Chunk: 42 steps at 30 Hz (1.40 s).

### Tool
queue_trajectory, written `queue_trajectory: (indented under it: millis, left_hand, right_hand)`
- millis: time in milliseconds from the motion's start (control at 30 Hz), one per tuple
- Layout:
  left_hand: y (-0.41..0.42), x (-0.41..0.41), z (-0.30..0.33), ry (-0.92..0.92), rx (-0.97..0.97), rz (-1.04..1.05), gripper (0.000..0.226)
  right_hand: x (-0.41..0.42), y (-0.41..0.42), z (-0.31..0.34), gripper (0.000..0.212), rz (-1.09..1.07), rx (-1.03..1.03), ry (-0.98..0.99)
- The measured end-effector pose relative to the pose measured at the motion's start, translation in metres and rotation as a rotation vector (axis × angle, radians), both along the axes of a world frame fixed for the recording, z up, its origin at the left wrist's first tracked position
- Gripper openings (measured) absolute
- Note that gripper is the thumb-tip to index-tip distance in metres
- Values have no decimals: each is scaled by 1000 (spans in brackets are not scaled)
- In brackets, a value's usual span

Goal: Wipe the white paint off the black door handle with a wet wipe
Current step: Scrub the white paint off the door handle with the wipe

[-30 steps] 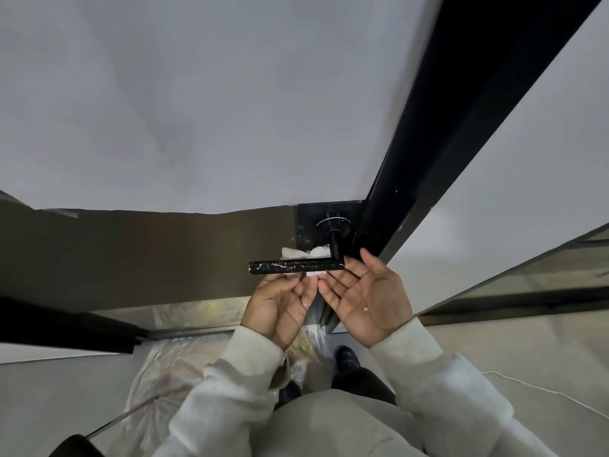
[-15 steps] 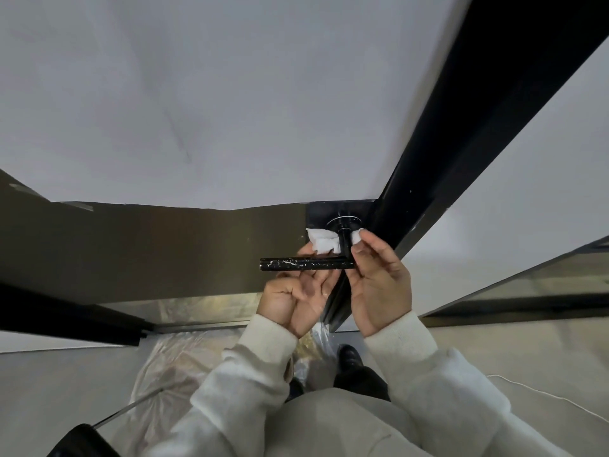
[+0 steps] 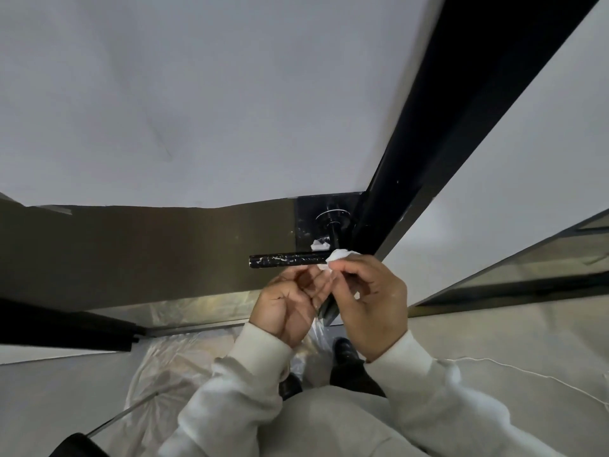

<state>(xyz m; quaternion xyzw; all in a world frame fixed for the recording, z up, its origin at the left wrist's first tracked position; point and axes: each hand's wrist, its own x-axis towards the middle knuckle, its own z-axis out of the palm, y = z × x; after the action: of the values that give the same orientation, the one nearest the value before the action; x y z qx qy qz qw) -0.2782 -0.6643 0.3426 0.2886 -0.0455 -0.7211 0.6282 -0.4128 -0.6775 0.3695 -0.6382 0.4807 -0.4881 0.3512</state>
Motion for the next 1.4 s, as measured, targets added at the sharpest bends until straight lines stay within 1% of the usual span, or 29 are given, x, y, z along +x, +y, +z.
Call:
queue_trajectory:
  millis: [33,133,167,233,300,400,500,567,633,733,833,900,967,1033,1100,1167,1233,1300,1333,1367,1400]
  left_hand:
    - [0,1,4,-29,20,2,50]
    - [4,12,5,-104,56,33,30]
    - [6,18,4,-112,59,50,31]
    - [11,30,1,-138,58,68,50]
    - [15,41,2,-164,43,74,67]
    - [22,55,2,-132,-2,99,77]
    - [26,57,-2,-73,1,165,88]
    - [25,48,-1,-72,18,173,82]
    - [22,32,2,-86,20,141,66]
    - [14,7,9,-61,20,82,35]
    - [2,-9,12,-34,35,9,42]
    - [-4,-16,11,6,24,-9,39]
    - [-7,-16,8,33,-7,-32,54]
    - [-8,-9,6,-3,-25,-93,76]
    - [-6,5,2,-63,-3,-113,95]
    - [1,23,-5,-73,23,-44,101]
    - [8,39,-7,-98,8,20,94]
    - [10,47,-1,-163,-8,68,77]
    - [9,48,3,-215,-17,90,62]
    - [6,49,8,-293,-9,120,42]
    - [3,50,13,-419,10,154,19]
  right_hand:
    - [2,2,-1,19,-8,-22,26]
    - [12,4,-2,20,-17,-101,93]
    - [17,3,-1,20,-17,-137,125]
    - [30,3,2,19,-5,-203,174]
    - [45,3,5,18,58,-238,186]
    - [63,5,4,17,157,-207,205]
    - [65,5,6,18,202,-176,203]
    - [61,5,10,17,227,-183,204]
    - [53,5,14,15,215,-190,229]
    - [34,2,12,21,74,-220,283]
    - [12,-4,6,25,-89,-207,317]
    - [3,-8,5,26,-143,-198,362]
    - [-1,-11,5,25,-141,-201,410]
    - [-4,-17,8,23,-134,-218,416]
    - [-6,-25,15,22,-156,-274,395]
    - [-8,-33,21,21,-161,-339,415]
    - [-2,-40,24,20,-133,-361,524]
    - [7,-50,25,22,-103,-313,634]
    - [11,-55,25,21,-93,-275,672]
    - [15,-60,27,19,-86,-241,709]
    - [18,-63,28,17,-79,-220,743]
